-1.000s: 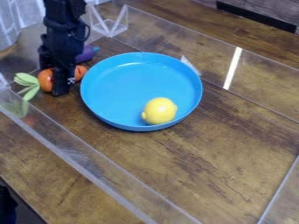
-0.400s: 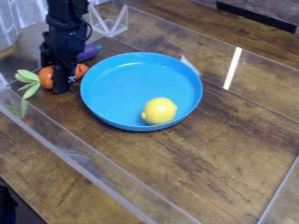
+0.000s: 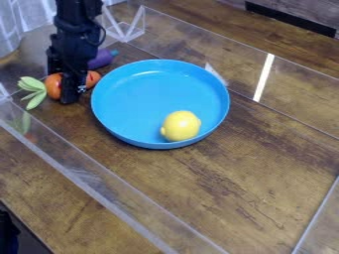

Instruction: Remove the carrot from the blue tray and put it on the table

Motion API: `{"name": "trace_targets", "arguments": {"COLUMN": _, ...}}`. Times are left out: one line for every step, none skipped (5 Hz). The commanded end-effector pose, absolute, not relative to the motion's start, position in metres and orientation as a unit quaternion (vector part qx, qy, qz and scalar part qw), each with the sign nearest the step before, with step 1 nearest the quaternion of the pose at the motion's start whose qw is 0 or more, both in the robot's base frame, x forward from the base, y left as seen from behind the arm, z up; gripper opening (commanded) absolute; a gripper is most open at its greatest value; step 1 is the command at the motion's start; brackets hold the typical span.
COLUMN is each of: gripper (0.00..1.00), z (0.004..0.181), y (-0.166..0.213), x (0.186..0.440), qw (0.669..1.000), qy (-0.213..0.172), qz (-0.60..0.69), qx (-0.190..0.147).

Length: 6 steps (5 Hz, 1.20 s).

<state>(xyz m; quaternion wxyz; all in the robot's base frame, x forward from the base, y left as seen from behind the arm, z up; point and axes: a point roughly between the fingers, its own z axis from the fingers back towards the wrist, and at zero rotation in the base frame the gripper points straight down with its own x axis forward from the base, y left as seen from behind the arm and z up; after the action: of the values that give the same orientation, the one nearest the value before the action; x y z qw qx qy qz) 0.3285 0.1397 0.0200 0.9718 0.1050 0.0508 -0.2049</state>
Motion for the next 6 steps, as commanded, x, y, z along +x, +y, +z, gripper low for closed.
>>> {"name": "trace_targets", "arguments": {"gripper": 0.00, "z": 0.018, "y": 0.145, "x": 0.332, "qw": 0.974, "qy": 0.042, "qz": -0.190, "qx": 0.112}}
{"name": "trace_targets", "arguments": {"gripper": 0.00, "z": 0.018, "y": 0.148, "x": 0.331, "qw": 0.974, "qy": 0.042, "qz": -0.188, "qx": 0.114}}
{"name": "trace_targets", "arguments": {"gripper": 0.00, "z": 0.019, "y": 0.151, "x": 0.330, "qw": 0.975, "qy": 0.042, "qz": -0.186, "qx": 0.117}}
{"name": "trace_targets", "arguments": {"gripper": 0.00, "z": 0.020, "y": 0.155, "x": 0.329, "qw": 0.975, "qy": 0.043, "qz": -0.184, "qx": 0.118}}
{"name": "trace_targets", "arguments": {"gripper": 0.00, "z": 0.022, "y": 0.158, "x": 0.328, "qw": 0.975, "qy": 0.043, "qz": -0.182, "qx": 0.120}}
{"name": "trace_targets", "arguments": {"gripper": 0.00, "z": 0.024, "y": 0.161, "x": 0.327, "qw": 0.975, "qy": 0.043, "qz": -0.180, "qx": 0.122}}
